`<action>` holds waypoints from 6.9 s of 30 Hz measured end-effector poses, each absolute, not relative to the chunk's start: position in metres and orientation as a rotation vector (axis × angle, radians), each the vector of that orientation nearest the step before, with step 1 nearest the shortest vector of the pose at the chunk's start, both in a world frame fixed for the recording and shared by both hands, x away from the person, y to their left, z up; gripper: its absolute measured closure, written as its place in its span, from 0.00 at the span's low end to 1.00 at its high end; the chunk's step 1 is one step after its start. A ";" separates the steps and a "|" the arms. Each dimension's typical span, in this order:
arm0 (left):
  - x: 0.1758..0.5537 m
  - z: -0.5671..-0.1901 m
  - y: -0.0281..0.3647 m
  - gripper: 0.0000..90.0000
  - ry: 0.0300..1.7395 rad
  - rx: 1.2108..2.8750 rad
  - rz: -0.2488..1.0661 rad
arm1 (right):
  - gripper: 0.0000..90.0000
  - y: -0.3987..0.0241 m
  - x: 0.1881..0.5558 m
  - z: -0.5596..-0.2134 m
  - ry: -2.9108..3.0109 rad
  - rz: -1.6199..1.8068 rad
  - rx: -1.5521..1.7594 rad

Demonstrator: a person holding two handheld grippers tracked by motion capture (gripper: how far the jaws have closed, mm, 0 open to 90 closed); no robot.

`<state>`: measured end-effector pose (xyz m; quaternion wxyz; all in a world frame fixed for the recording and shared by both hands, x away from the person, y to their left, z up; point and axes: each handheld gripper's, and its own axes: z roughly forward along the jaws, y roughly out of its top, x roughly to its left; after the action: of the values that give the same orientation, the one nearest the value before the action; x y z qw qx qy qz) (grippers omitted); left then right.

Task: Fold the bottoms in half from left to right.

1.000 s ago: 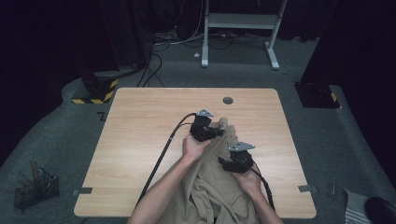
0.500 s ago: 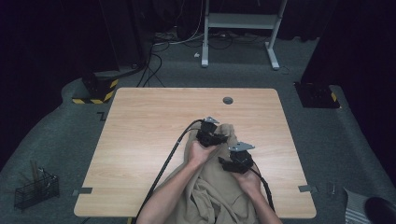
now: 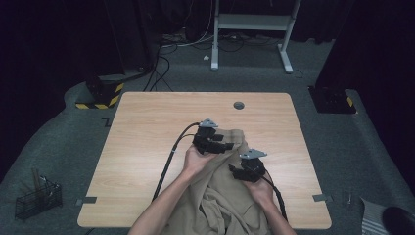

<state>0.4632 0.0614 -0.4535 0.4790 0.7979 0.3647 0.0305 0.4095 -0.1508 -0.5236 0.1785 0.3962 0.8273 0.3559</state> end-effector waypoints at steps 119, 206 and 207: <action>0.461 -0.511 0.106 0.97 1.125 2.129 0.204 | 0.45 -0.132 0.410 -0.524 2.385 1.019 1.041; 0.447 -0.491 0.135 0.96 1.153 2.082 0.406 | 0.52 -0.129 0.436 -0.522 2.354 0.992 1.102; 0.440 -0.482 0.134 0.96 1.120 2.056 0.416 | 0.52 -0.128 0.437 -0.521 2.355 0.988 1.112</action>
<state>0.4397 0.1341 -0.4817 0.3727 0.8023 0.4371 0.1623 0.4374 -0.1275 -0.5214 0.1769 0.3930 0.8322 0.3490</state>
